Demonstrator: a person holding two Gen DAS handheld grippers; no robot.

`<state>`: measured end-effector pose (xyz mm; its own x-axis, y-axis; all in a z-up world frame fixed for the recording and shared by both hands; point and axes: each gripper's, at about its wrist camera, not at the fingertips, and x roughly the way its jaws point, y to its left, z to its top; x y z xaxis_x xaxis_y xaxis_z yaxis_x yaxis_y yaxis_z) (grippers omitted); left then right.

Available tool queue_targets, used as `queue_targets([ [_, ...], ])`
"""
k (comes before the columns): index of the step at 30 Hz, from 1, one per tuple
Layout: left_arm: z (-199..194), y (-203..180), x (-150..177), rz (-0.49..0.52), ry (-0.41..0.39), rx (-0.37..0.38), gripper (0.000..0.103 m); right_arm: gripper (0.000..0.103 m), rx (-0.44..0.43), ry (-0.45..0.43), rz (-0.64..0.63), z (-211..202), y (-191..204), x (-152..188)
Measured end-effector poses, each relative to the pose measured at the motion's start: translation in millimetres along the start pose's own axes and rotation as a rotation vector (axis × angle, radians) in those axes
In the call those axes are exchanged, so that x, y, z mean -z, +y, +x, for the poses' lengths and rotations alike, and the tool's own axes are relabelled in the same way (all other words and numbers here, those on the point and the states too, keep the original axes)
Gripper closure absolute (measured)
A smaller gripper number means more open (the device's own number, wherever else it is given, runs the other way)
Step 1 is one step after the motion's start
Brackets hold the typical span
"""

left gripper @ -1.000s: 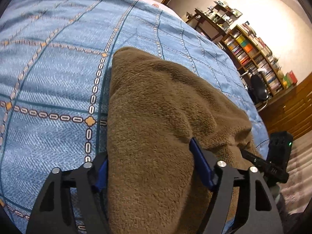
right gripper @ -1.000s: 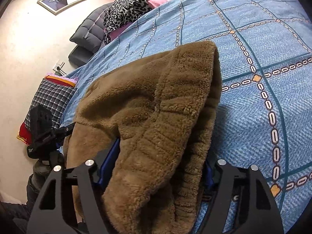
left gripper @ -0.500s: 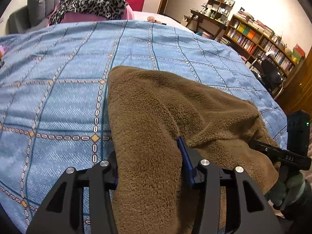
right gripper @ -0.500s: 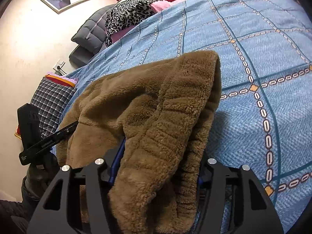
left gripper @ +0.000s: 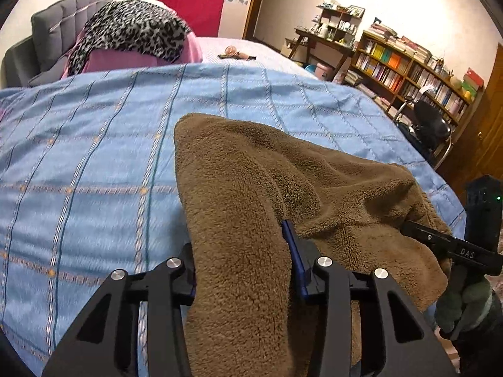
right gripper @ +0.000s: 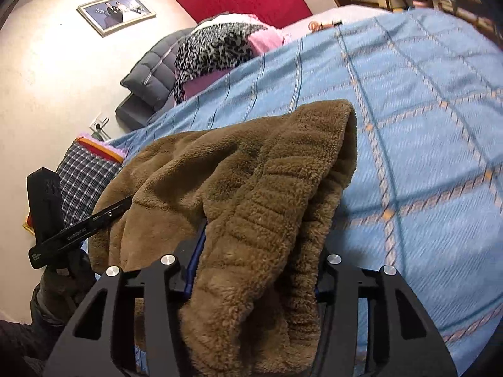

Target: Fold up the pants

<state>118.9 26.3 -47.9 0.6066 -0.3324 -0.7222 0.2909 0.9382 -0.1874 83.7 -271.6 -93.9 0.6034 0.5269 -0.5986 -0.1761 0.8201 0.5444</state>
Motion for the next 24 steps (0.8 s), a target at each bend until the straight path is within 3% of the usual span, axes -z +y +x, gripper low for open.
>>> queue_targets([
  [11,65,-25,-79,0.007,-0.033,0.042,0.061,0.052,0.072,-0.092,-0.027,10,-44,-79],
  [24,169,-31,-163,-0.021,-0.070,0.042,0.061,0.053,0.149,-0.114,-0.060,72,-102,-184],
])
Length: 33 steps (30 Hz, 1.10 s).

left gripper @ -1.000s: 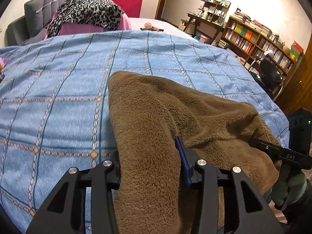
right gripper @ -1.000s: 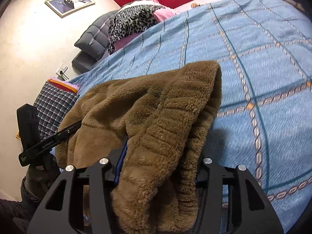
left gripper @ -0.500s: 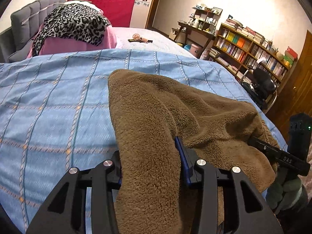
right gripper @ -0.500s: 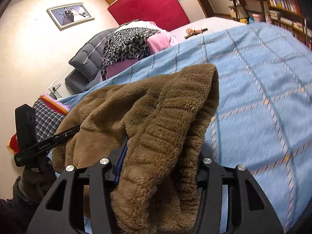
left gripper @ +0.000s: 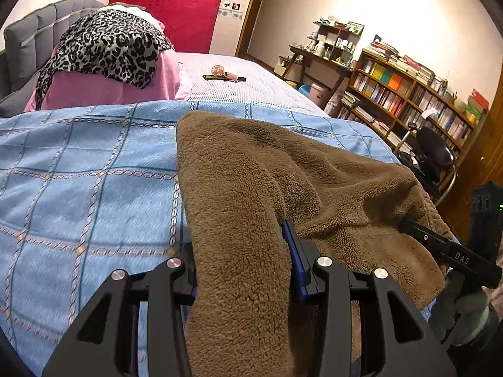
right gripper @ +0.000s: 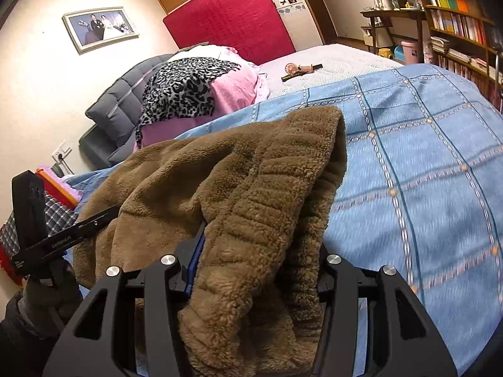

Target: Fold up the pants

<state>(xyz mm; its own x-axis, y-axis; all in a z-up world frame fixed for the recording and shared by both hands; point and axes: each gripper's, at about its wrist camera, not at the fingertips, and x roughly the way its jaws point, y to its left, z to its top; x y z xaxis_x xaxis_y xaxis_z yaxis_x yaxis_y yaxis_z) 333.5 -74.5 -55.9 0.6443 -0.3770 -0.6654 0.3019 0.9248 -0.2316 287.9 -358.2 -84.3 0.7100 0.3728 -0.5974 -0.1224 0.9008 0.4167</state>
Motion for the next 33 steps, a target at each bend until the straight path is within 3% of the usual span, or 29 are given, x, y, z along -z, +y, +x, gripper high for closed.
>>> queue_targets([
  [8,62,15,0,-0.035,0.096,0.022,0.058,0.052,0.037,0.070,0.024,42,-28,0],
  [11,70,25,10,-0.044,0.104,0.015,0.046,0.051,0.040,0.090,0.029,52,-35,9],
  [19,73,32,10,0.048,0.098,-0.063,0.020,0.042,0.071,0.096,0.037,56,-39,19],
  [21,69,35,10,0.042,0.097,-0.076,0.016,0.037,0.102,0.092,0.019,51,-34,17],
  [26,41,36,11,0.032,0.051,-0.145,0.016,0.036,0.160,0.038,0.001,22,-22,14],
  [31,-1,13,18,0.097,-0.026,-0.215,0.012,0.035,0.207,-0.037,0.025,-19,-12,13],
  [33,-18,3,24,0.117,-0.054,-0.214,0.009,0.025,0.233,-0.067,0.012,-37,-2,18],
])
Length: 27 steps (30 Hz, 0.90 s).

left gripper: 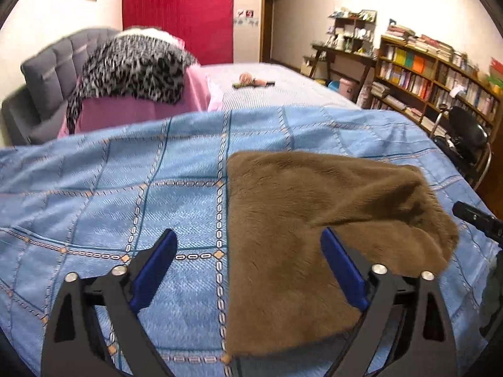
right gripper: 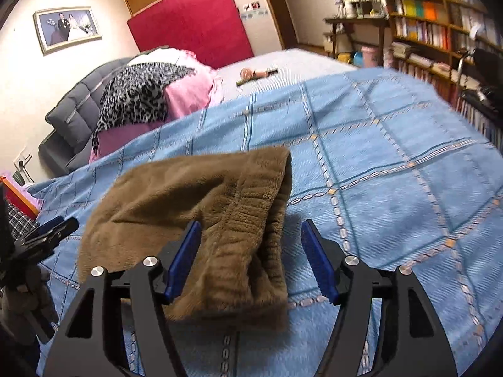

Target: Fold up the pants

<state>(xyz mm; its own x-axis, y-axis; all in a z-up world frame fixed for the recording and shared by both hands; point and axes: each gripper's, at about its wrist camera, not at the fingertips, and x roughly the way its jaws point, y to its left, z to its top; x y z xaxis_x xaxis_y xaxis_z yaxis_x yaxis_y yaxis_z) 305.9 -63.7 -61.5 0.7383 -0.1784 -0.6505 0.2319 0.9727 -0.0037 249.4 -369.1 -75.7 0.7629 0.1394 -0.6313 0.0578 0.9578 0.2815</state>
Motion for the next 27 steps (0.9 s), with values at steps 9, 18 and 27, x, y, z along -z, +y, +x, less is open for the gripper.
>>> queue_targets([
  [9,-58,-34,14,0.040,-0.035,-0.055,0.005,0.011,0.009,-0.061,-0.066,-59,47,23],
  [18,-94,-47,25,0.059,-0.061,-0.091,0.005,0.009,0.004,-0.070,-0.038,-87,58,40],
  [27,-119,-59,30,0.092,-0.084,-0.154,0.005,0.005,0.027,-0.109,-0.074,-110,72,49],
])
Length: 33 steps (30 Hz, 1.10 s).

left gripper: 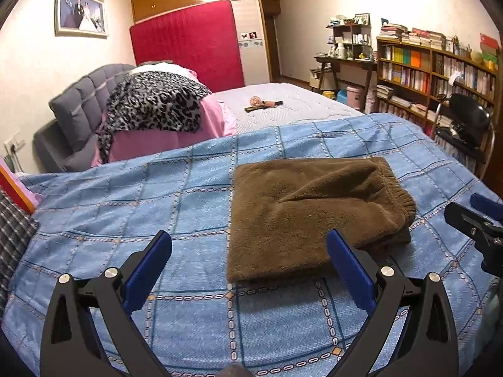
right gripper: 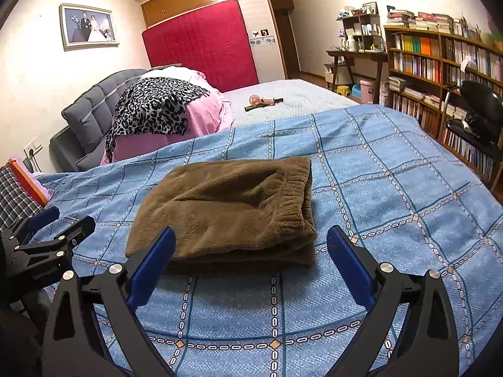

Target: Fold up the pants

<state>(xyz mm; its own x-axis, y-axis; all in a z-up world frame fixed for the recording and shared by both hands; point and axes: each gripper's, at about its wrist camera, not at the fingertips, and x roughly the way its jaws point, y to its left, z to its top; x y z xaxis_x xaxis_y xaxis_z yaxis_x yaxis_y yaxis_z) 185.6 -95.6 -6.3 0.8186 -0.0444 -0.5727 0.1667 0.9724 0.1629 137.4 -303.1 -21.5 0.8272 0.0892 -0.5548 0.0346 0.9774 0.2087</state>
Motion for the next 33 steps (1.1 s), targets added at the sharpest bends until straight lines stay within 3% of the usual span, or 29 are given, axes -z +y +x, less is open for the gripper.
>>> queue_targets([
  [4,-7,-8,1,0.028,-0.001,-0.050,0.005,0.004,0.008,-0.012,-0.024,-9,9,1],
  [25,-8,-14,3,-0.002,0.034,0.010,0.005,0.003,0.039,-0.016,-0.081,-14,27,7],
  [33,-5,-17,5,0.007,0.045,-0.005,0.005,0.003,0.043,-0.020,-0.102,-13,31,9],
])
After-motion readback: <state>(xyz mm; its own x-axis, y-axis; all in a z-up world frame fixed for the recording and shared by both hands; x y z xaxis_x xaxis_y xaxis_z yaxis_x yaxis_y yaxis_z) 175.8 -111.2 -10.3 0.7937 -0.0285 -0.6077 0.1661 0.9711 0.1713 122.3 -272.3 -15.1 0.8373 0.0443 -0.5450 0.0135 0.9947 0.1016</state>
